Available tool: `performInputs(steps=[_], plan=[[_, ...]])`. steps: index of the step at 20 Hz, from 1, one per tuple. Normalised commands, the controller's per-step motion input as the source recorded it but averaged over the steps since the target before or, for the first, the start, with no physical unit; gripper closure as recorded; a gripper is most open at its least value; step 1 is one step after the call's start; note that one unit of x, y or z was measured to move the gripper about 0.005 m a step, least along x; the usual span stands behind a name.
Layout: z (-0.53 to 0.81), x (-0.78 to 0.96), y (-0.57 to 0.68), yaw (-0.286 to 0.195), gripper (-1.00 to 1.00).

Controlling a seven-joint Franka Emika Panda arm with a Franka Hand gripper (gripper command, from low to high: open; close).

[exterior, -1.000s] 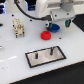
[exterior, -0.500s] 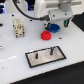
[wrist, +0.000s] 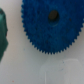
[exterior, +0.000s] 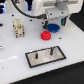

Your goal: Insert the blue gear onto the right peg, followed by the red gear

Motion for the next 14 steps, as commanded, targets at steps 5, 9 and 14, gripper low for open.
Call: performInputs(steps=[5,9,14], plan=[[-0.25,-0.06,-0.02,0.000,1.00],[0.08,0.03,0.01,0.000,1.00],[0.40,0.18,0.00,0.000,1.00]])
